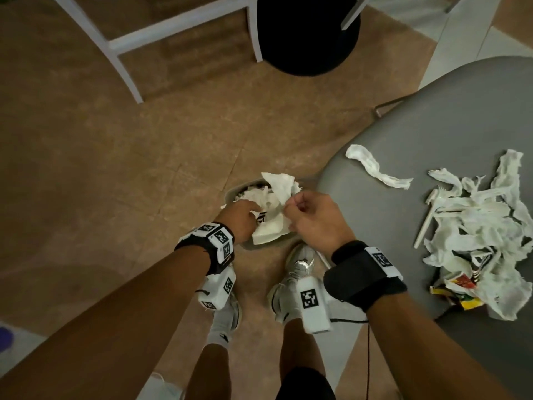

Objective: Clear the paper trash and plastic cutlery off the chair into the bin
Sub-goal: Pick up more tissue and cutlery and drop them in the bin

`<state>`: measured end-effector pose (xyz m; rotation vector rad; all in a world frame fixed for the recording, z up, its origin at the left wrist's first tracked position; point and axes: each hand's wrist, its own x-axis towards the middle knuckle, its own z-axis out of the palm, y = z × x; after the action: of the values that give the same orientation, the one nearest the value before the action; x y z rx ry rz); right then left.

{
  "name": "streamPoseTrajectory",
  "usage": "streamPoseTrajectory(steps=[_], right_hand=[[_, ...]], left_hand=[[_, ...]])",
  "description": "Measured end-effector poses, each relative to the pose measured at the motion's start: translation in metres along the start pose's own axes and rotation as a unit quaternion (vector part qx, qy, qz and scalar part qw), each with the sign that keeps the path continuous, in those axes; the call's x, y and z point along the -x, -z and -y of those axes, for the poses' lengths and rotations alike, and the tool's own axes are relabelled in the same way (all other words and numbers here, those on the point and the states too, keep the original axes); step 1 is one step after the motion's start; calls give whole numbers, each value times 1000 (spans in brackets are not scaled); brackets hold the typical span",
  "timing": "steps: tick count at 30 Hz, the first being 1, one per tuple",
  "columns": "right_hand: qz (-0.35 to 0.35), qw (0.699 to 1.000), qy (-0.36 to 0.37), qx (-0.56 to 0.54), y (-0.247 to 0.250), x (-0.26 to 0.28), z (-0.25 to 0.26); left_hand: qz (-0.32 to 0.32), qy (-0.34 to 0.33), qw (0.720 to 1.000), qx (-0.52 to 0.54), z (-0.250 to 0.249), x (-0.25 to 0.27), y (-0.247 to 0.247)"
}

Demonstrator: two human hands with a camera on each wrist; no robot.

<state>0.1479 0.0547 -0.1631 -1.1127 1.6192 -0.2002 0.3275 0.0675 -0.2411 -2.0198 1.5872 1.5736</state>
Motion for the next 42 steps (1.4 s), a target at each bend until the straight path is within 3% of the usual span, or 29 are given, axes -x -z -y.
streamPoseTrajectory(steps=[4,11,18,26,30,34,42], right_hand=[[16,1000,-16,16,-38,-9,-3],[41,992,-78,85,-81,-42,-38],[93,986,-66,123,-79,-53,-66],[120,981,-23,149,-62,-34,-63],[115,988,6,106,-39,-13,-54],[84,995,23,38,17,0,-47],[-95,994,12,-61,170,7,-76]], left_hand=[[-69,24,997,14,28,4,10],[-95,26,995,16,56,14,17],[-81,13,996,26,59,8,5],[-74,-8,997,14,13,6,7],[-100,-51,994,6,-35,5,16],[-110,-107,988,-15,-103,1,19],[-98,-254,955,-114,-219,-19,-28]])
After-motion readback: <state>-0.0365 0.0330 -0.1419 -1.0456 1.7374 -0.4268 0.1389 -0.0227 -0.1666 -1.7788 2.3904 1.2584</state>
